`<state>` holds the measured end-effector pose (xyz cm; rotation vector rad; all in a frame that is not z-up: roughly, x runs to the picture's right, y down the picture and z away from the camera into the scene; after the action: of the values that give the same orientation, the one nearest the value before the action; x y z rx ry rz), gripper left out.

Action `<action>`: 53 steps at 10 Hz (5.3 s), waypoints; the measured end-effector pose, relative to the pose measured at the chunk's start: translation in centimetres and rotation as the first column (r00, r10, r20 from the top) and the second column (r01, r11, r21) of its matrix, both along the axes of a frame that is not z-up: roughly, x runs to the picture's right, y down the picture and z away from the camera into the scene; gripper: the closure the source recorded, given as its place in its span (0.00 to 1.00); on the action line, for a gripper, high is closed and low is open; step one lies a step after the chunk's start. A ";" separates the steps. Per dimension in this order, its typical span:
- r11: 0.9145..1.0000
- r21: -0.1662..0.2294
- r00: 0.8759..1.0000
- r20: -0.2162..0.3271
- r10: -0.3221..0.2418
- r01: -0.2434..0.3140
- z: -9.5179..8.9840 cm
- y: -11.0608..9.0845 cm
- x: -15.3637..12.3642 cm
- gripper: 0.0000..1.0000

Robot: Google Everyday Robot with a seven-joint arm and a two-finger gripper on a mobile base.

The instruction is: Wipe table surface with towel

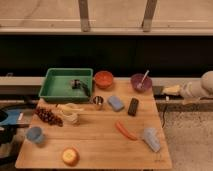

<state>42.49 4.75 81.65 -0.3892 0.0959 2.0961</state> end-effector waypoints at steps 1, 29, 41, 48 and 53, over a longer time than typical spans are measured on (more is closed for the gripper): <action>1.000 0.000 1.000 0.000 0.000 0.000 0.0 0.0 0.0 0.20; 0.965 -0.236 0.989 -0.070 -0.134 0.114 -0.5 11.0 -2.1 0.20; 0.906 -0.243 0.933 -0.010 -0.361 0.347 -5.0 17.3 -11.3 0.20; 0.879 -0.248 0.913 0.115 -0.391 0.407 -4.9 17.9 -13.8 0.20; 0.857 -0.259 0.895 0.146 -0.422 0.446 -4.6 18.6 -15.0 0.20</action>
<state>27.47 23.36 77.08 -0.5729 0.4057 1.6140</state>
